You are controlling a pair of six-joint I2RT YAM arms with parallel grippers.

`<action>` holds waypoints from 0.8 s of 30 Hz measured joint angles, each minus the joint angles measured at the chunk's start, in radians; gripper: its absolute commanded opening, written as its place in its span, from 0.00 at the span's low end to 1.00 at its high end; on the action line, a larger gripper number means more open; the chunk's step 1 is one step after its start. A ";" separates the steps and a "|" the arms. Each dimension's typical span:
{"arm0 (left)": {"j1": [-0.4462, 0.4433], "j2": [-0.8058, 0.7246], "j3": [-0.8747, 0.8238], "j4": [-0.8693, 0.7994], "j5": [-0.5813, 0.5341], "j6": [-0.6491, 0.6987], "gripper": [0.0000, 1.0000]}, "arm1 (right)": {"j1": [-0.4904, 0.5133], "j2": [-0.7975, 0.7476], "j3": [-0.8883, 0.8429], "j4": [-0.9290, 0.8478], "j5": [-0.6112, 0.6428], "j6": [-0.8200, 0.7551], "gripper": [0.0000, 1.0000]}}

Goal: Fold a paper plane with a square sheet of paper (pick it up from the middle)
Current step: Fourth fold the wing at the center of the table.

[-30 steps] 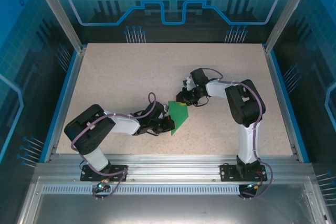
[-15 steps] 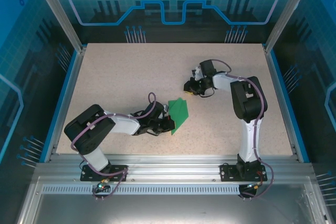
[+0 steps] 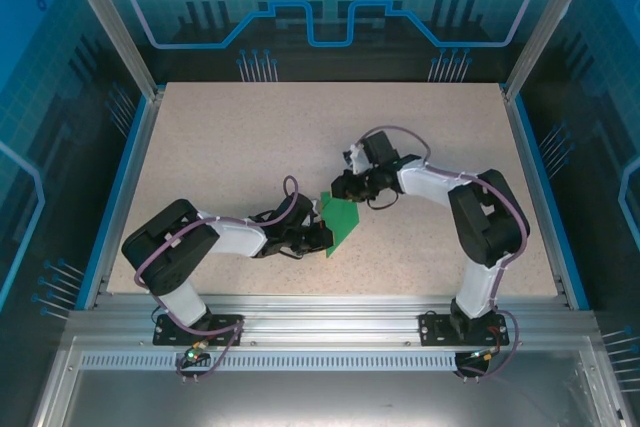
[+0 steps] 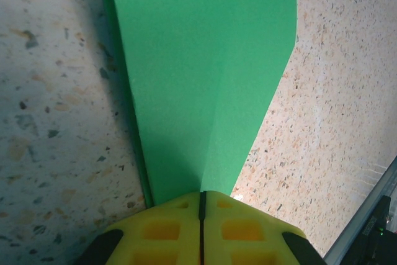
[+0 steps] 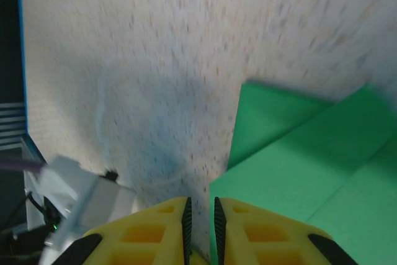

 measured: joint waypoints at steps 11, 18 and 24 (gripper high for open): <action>0.000 -0.029 0.002 -0.058 -0.007 0.003 0.12 | 0.018 0.095 -0.072 0.090 0.002 0.061 0.12; 0.007 -0.107 0.025 -0.249 -0.005 0.034 0.19 | 0.016 0.094 -0.092 0.124 -0.009 0.065 0.12; 0.063 -0.079 0.125 -0.302 0.023 0.071 0.19 | 0.016 0.095 -0.100 0.147 -0.016 0.075 0.12</action>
